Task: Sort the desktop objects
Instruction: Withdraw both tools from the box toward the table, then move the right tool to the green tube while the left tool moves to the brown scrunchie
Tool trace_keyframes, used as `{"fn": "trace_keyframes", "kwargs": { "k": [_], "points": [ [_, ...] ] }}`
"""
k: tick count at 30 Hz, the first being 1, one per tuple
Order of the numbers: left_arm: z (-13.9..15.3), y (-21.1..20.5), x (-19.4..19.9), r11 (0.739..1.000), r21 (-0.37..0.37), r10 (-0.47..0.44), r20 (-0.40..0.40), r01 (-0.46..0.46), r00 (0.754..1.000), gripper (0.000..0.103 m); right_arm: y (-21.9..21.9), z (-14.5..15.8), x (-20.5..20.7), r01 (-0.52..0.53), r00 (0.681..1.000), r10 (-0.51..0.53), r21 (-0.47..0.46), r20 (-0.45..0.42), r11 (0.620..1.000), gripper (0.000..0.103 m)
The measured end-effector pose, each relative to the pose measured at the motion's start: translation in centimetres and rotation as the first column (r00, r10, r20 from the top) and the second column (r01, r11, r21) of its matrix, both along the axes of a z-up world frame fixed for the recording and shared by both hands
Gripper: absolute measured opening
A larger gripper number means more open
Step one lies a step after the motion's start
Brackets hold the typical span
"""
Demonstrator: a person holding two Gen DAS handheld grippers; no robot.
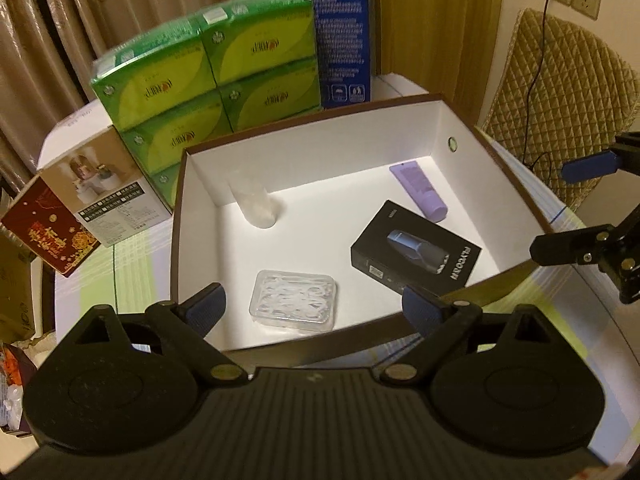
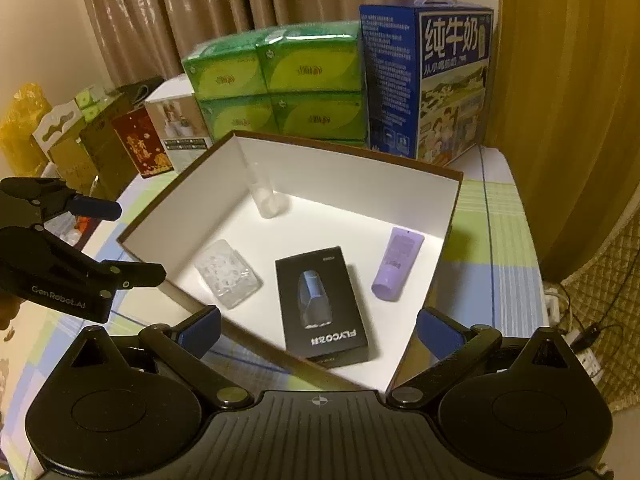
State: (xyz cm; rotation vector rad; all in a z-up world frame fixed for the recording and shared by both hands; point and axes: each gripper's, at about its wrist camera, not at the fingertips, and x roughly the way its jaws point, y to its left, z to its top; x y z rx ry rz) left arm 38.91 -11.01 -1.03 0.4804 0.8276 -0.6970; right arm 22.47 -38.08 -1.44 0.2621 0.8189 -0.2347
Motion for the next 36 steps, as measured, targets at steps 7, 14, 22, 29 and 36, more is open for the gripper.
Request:
{"fn": "trace_keyframes", "kwargs": {
  "k": [7, 14, 22, 29, 36],
  "points": [
    [1.4, 1.5, -3.2, 0.999, -0.036, 0.005, 0.013, -0.004, 1.0, 0.095, 2.4, 1.4, -2.8, -0.017, 0.999, 0.017, -0.013, 0.032, 1.0, 0.101],
    [2.3, 3.4, -6.3, 0.998, -0.068, 0.014, 0.029, -0.012, 0.999, 0.096, 4.6, 2.8, -5.3, -0.03, 0.997, 0.031, -0.01, 0.077, 0.999, 0.101],
    [3.2, 5.8, -9.5, 0.996, -0.089, 0.038, 0.065, -0.033, 0.997, 0.098, 6.9, 2.6, -7.8, -0.048, 0.994, 0.046, 0.01, 0.097, 0.999, 0.101],
    [3.2, 7.4, -12.0, 0.993, -0.102, 0.064, 0.069, -0.057, 0.996, 0.099, 9.0, 2.6, -9.6, -0.048, 0.992, 0.047, 0.007, 0.116, 0.999, 0.101],
    [2.2, 9.0, -13.8, 0.991, -0.095, 0.102, 0.048, -0.097, 0.994, 0.099, 10.7, 2.0, -10.9, -0.039, 0.992, 0.038, 0.011, 0.116, 0.999, 0.101]
  ]
}}
